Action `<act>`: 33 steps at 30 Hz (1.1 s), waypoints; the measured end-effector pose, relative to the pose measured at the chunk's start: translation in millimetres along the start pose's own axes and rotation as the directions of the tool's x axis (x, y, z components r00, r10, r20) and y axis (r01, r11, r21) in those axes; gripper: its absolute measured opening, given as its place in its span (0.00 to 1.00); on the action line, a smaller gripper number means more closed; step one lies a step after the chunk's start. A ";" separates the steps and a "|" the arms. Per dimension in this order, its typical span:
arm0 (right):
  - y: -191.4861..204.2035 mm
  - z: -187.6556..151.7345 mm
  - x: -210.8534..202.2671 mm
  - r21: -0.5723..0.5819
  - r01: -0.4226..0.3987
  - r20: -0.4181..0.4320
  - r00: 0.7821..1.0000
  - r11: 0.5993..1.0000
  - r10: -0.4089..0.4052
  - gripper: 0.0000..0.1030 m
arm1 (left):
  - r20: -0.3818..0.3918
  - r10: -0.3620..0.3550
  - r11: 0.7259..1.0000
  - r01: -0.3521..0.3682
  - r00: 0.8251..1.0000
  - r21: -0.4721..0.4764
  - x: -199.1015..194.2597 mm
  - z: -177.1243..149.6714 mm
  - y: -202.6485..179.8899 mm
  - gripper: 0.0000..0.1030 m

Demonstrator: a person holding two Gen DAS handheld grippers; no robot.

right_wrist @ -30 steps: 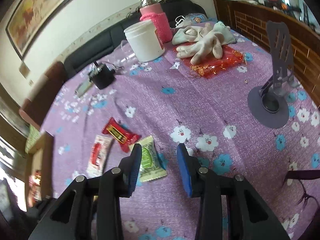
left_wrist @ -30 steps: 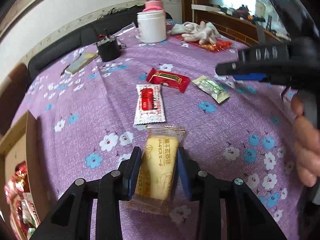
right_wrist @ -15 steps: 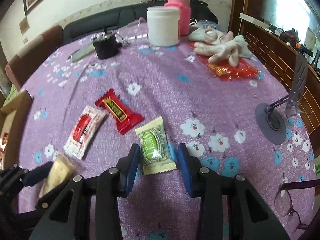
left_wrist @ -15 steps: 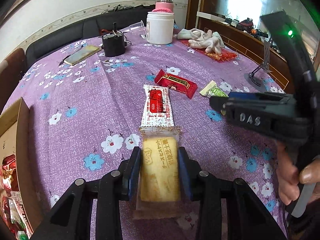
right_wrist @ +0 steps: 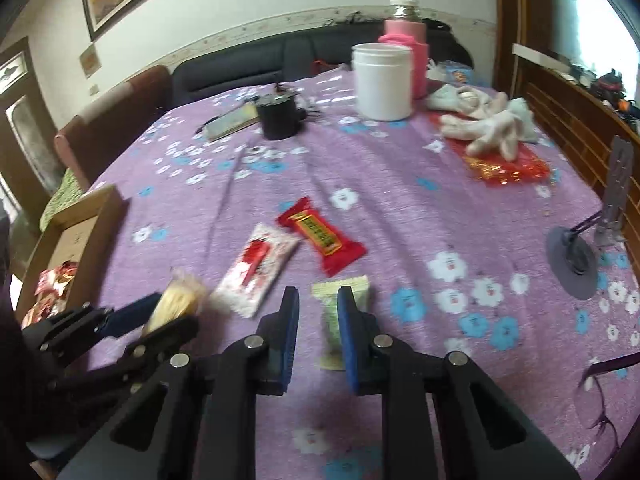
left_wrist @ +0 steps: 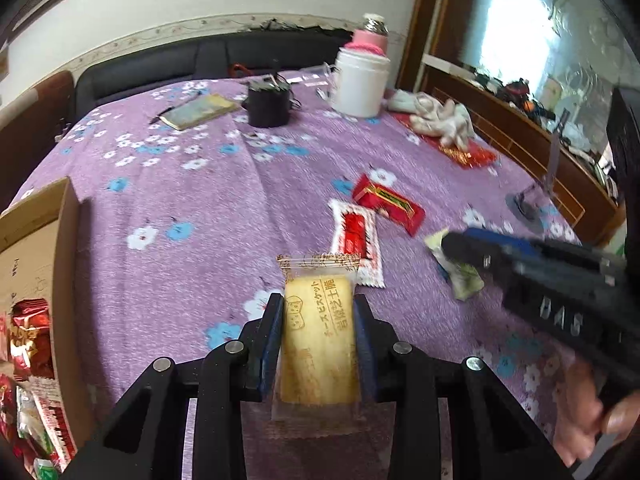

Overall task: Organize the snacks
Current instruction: 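Lift the yellow biscuit pack and green candy off the table with both tools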

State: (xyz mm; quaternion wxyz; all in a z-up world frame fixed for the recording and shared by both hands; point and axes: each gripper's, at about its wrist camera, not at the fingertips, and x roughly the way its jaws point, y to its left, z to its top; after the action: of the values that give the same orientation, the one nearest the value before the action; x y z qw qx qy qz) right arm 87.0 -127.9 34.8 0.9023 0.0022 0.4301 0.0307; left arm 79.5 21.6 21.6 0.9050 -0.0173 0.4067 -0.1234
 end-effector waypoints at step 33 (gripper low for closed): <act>-5.1 -7.1 7.9 -0.036 0.053 -0.063 0.997 0.998 -0.055 0.26 | -0.031 0.003 0.999 -0.004 1.000 -0.043 6.1 0.8 13.5 0.34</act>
State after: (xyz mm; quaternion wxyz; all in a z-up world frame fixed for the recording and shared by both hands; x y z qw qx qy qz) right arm 86.7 -132.6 24.0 0.8885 -0.0256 0.4580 0.0137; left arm 86.9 33.2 15.9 0.8983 -0.0344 0.4232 -0.1132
